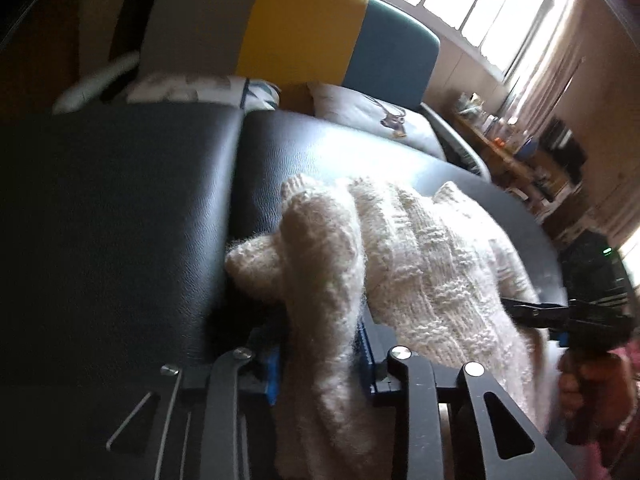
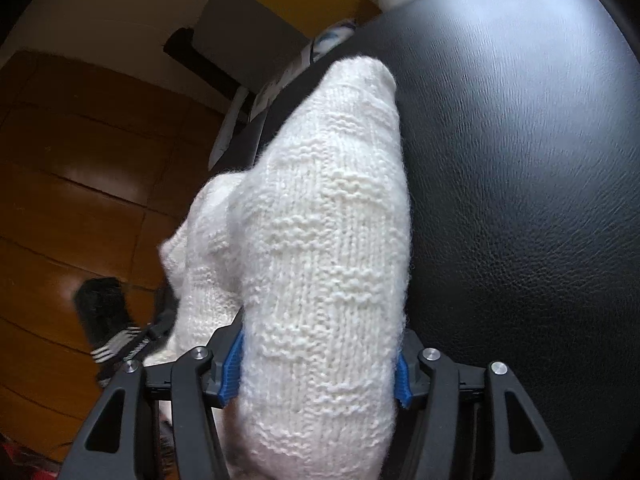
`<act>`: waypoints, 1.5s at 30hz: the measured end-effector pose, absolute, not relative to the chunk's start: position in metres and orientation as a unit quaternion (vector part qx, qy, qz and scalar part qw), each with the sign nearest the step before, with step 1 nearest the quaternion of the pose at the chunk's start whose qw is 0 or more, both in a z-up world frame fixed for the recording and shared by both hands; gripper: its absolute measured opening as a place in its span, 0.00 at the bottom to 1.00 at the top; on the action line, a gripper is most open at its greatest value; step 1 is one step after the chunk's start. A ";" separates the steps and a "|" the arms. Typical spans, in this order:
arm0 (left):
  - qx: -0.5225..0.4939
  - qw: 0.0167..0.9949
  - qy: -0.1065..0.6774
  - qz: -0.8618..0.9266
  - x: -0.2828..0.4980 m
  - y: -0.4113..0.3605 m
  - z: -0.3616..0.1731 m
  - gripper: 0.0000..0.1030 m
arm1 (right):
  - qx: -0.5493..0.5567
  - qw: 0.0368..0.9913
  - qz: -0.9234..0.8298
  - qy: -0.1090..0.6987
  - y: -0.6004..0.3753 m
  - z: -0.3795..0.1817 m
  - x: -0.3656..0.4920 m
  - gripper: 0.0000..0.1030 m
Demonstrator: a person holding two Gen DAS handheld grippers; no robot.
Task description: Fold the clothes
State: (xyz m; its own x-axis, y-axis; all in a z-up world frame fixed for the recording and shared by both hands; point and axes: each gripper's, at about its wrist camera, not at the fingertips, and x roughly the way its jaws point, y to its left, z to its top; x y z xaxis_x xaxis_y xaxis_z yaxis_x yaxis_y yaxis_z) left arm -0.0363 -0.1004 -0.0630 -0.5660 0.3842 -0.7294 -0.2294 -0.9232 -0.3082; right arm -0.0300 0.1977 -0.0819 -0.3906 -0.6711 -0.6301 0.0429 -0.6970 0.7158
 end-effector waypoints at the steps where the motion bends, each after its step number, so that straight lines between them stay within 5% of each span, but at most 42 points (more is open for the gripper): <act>1: -0.429 0.167 -0.079 0.884 -0.034 -0.098 -0.061 0.28 | 0.497 0.226 -0.781 -0.304 0.196 -0.078 -0.027 0.55; 12: -0.417 0.213 -0.047 0.882 -0.022 -0.046 -0.020 0.24 | 0.432 0.217 -0.830 -0.278 0.235 -0.031 0.000 0.51; 24: -0.435 0.348 -0.005 0.830 -0.051 0.168 -0.002 0.23 | 0.335 0.094 -0.873 -0.341 0.388 -0.002 0.077 0.51; 34: -0.421 0.409 0.102 0.803 -0.054 0.371 -0.004 0.14 | 0.275 -0.045 -0.881 -0.383 0.538 -0.009 0.137 0.51; 38: -0.413 0.427 0.138 0.793 -0.053 0.441 -0.005 0.14 | 0.262 -0.085 -0.867 -0.414 0.593 -0.055 0.100 0.51; 45: -0.441 0.400 0.161 0.787 -0.071 0.469 -0.036 0.15 | 0.264 -0.118 -0.839 -0.460 0.660 -0.090 0.166 0.55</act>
